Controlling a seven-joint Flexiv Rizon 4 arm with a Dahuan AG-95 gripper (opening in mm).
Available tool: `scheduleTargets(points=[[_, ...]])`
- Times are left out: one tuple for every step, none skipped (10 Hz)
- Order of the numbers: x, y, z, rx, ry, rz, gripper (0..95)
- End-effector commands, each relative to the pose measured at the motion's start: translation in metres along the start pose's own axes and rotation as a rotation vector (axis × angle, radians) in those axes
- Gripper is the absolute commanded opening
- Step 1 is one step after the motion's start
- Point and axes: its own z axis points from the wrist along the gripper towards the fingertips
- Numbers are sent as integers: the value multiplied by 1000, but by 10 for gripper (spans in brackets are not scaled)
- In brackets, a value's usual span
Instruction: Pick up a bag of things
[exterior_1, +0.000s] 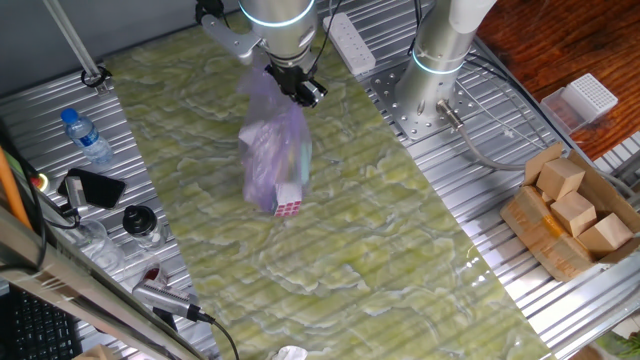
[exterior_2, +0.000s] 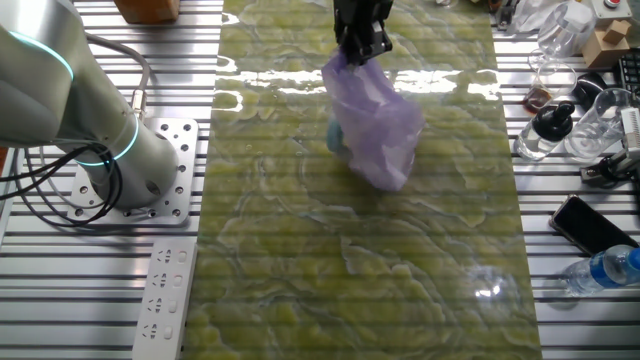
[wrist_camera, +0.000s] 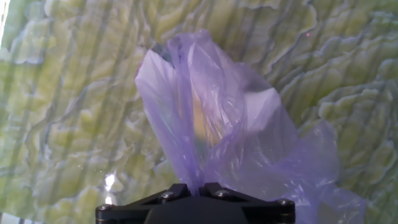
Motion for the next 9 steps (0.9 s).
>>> scheduleTargets(points=[[0, -1, 3, 2, -5, -2, 0], [0, -2, 5, 6, -5, -5, 0], [-1, -4, 9, 13, -3, -8, 0], [-1, -5, 11, 15, -2, -8, 0], [-2, -7, 15, 23, -2, -11, 0], [-2, -9, 18, 30, -2, -13, 0], [-3, -10, 21, 35, -2, -15, 0], [-3, -11, 23, 38, -3, -17, 0], [-4, -13, 27, 47, -6, -24, 0]])
